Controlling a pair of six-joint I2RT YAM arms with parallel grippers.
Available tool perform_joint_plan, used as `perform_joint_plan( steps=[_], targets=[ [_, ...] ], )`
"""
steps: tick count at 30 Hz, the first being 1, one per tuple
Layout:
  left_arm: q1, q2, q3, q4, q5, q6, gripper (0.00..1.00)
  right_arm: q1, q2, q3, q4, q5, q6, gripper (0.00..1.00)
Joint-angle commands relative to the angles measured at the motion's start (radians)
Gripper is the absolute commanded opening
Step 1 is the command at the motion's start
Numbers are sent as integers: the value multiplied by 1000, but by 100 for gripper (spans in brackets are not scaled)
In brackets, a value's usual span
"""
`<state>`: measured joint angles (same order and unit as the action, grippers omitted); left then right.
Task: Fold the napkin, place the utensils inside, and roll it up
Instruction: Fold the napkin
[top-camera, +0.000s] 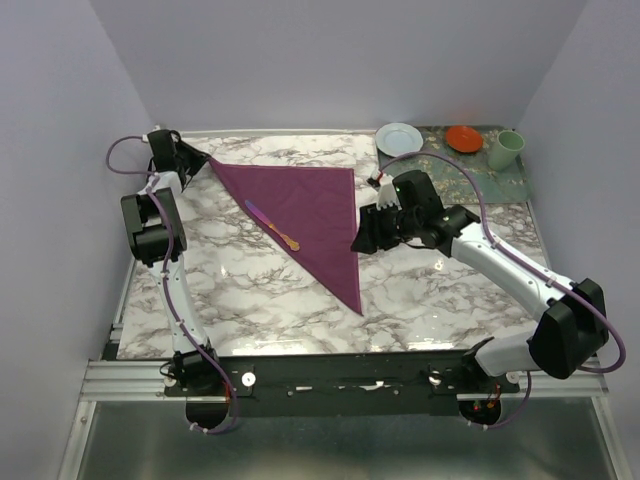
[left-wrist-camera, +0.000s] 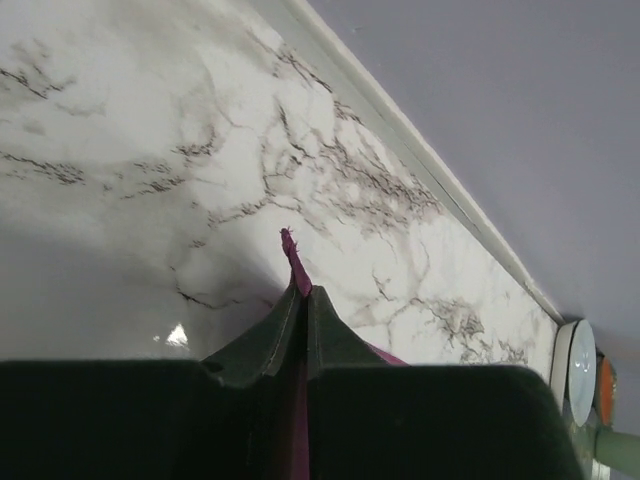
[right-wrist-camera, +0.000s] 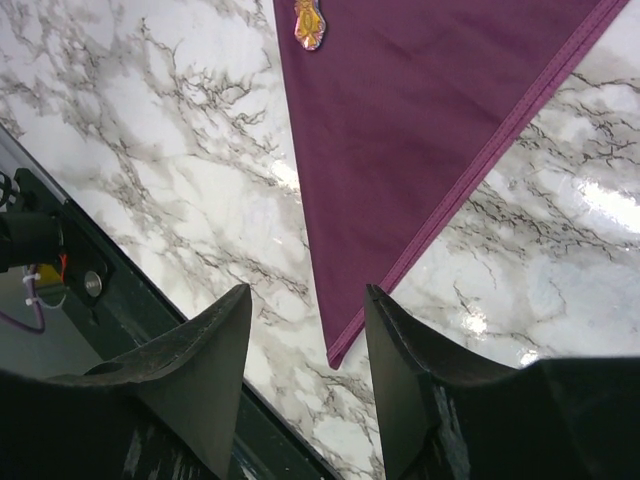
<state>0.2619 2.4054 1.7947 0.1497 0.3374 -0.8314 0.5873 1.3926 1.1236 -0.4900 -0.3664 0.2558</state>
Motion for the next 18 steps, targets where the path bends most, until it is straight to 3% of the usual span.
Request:
perform_joint_plan(
  steps=[1, 3, 10, 18],
  targets=[
    [-74, -190, -63, -19, 20, 75, 8, -7, -38, -28, 7, 56, 46, 57],
    [-99, -238, -142, -18, 9, 81, 3, -17, -46, -39, 7, 55, 65, 57],
    [-307, -497, -392, -41, -115, 166, 2, -41, -113, -87, 24, 26, 80, 57],
    [-475, -632, -609, -38, -143, 146, 1, -50, -175, -176, 59, 14, 102, 58]
  ],
)
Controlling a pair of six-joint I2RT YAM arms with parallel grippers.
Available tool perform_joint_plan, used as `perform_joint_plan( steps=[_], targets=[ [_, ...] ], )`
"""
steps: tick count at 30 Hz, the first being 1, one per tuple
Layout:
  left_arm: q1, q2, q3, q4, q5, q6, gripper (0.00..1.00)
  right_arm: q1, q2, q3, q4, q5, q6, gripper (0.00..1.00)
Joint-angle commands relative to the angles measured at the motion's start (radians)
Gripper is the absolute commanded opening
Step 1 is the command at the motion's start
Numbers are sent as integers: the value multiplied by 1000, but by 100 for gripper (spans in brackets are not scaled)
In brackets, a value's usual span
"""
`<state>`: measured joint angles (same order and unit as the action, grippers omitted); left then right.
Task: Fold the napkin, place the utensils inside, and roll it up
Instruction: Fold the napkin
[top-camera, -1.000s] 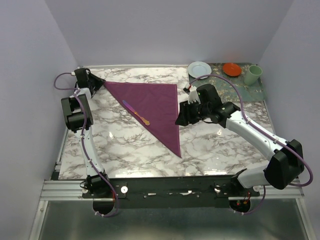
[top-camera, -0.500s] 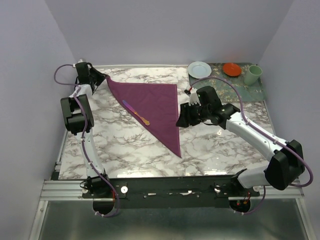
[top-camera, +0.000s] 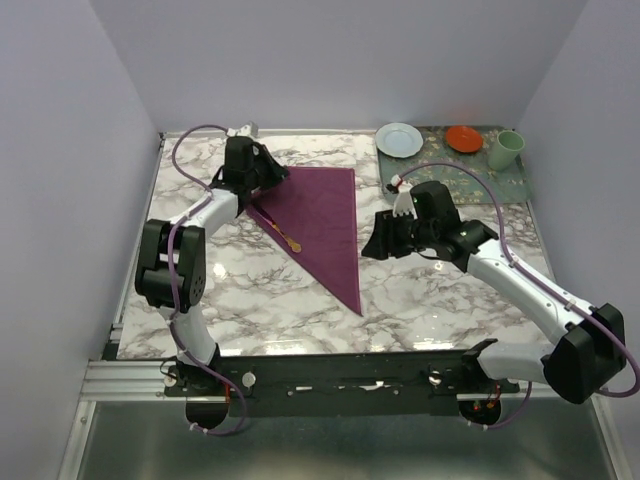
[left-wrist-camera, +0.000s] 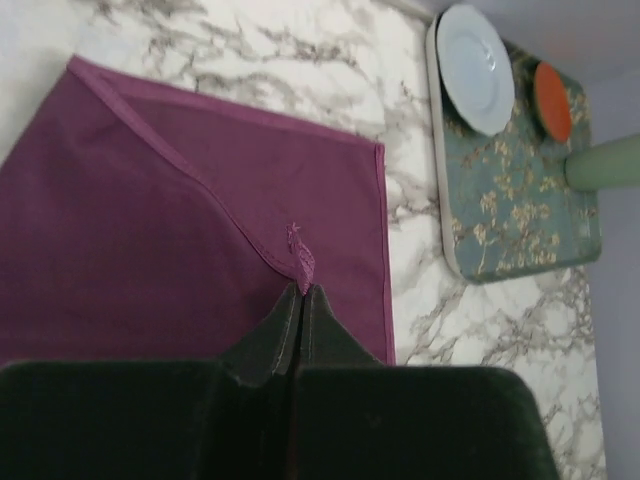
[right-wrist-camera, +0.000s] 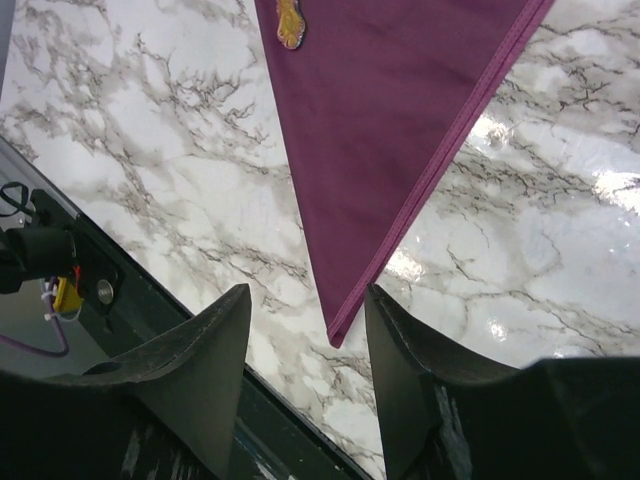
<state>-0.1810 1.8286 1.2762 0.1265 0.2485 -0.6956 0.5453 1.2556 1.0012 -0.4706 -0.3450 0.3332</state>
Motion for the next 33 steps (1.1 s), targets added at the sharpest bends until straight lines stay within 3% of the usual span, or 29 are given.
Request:
perform_joint_plan(
  steps=[1, 8, 33],
  targets=[
    [-55, -71, -103, -14, -55, 13, 1, -8, -42, -70, 49, -11, 27, 58],
    [-126, -91, -162, -37, -64, 39, 1, -13, -36, -84, 73, -35, 47, 58],
    [-130, -124, -345, -10, -57, -35, 11, -13, 102, -85, 136, -91, 55, 58]
  ],
)
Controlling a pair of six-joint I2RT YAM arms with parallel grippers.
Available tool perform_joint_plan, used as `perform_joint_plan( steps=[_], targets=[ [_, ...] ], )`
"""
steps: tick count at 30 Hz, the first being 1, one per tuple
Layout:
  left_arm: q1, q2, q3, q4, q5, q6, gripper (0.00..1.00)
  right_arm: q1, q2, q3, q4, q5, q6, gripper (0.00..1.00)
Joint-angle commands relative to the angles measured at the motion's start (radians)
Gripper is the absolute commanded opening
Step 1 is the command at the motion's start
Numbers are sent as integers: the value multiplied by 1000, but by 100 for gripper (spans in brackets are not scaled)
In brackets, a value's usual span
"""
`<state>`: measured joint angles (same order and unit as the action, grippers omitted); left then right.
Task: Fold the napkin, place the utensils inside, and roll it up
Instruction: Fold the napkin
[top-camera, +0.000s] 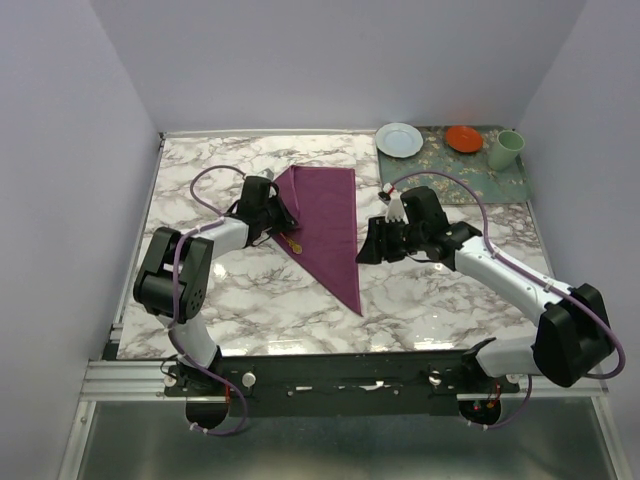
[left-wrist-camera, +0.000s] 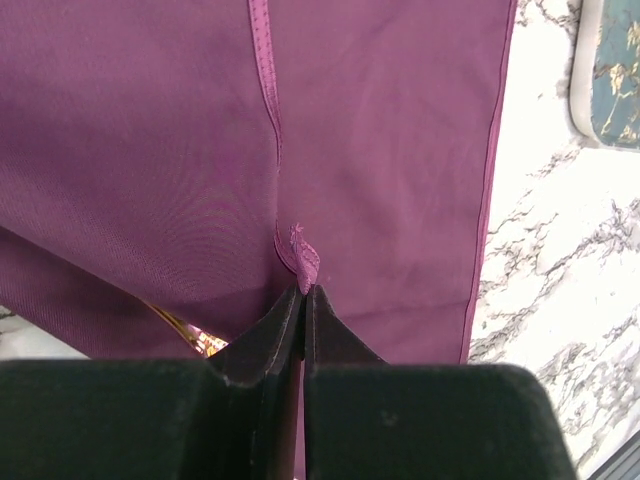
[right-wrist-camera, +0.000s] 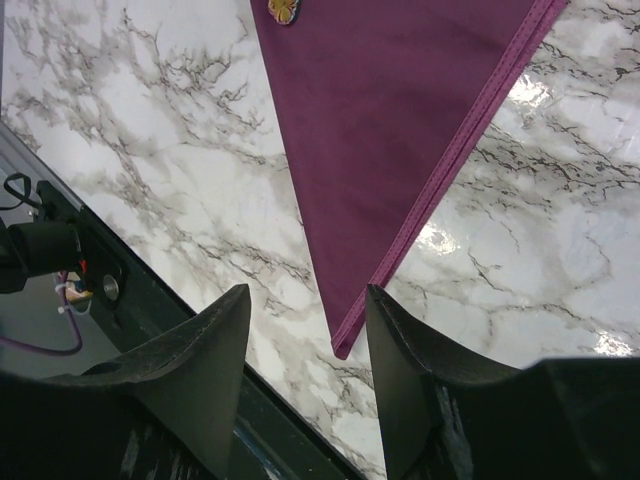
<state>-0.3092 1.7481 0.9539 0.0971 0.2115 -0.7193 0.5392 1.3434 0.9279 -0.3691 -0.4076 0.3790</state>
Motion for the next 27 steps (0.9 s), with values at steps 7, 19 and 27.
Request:
perform_joint_plan(
  steps=[7, 19, 27],
  targets=[
    [-2, -93, -49, 18, -24, -11, 11, -7, 20, -26, 48, -30, 15, 58],
    [-1, -121, -99, 13, -12, 12, 14, -7, 34, -26, 59, -50, 21, 58],
    [1, -101, -118, 23, 0, 4, 18, -7, 45, -28, 62, -56, 23, 58]
  ],
)
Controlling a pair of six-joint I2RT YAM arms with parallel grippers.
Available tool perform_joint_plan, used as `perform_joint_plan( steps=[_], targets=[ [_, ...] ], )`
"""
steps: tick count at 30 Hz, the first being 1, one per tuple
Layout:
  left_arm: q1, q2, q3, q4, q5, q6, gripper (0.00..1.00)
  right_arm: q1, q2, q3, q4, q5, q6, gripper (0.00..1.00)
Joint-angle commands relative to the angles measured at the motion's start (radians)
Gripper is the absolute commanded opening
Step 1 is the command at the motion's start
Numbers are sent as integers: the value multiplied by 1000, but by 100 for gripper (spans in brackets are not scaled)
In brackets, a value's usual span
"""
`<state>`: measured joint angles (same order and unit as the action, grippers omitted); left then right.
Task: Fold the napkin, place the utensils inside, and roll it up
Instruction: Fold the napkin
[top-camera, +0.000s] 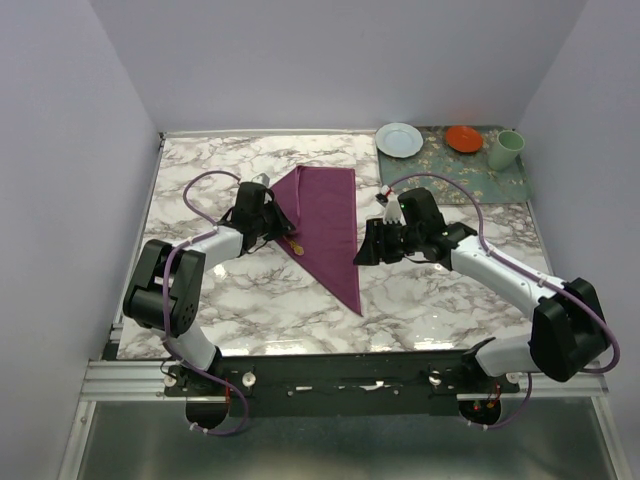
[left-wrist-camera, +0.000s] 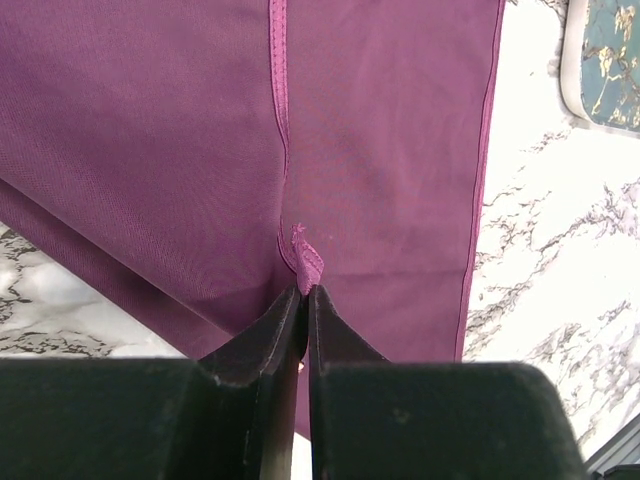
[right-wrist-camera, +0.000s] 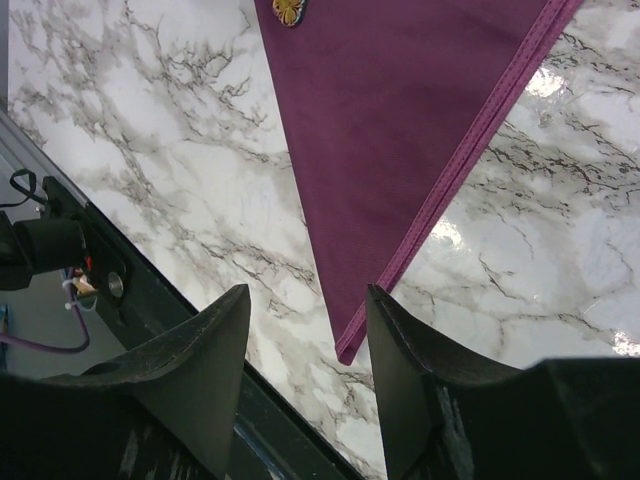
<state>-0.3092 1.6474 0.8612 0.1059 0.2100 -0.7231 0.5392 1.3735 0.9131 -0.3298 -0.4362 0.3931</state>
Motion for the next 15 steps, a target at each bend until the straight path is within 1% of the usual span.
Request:
perform_joint_plan(
  steps=[1, 5, 6, 8, 9, 11, 12, 15],
  targets=[
    [1, -6, -27, 14, 0, 10, 20, -5, 16, -14, 25, -27, 9, 58],
    [1, -12, -44, 15, -3, -1, 27, -7, 25, -11, 28, -36, 7, 58],
    [1, -14, -51, 15, -1, -4, 38, -5, 30, -10, 29, -38, 7, 58],
    [4, -30, -57, 15, 8, -6, 50, -5, 32, -8, 29, -38, 9, 58],
    [4, -41, -57, 8, 11, 1, 61, -5, 33, -8, 31, -39, 9, 58],
    [8, -92, -56, -6, 29, 8, 69, -7, 35, -6, 28, -38, 9, 58],
    [10, -112, -44, -38, 34, 23, 73, -7, 33, -3, 25, -32, 10, 58],
    [10, -204, -16, -132, 35, 57, 79, -13, 3, -3, 17, -35, 13, 58]
  ],
)
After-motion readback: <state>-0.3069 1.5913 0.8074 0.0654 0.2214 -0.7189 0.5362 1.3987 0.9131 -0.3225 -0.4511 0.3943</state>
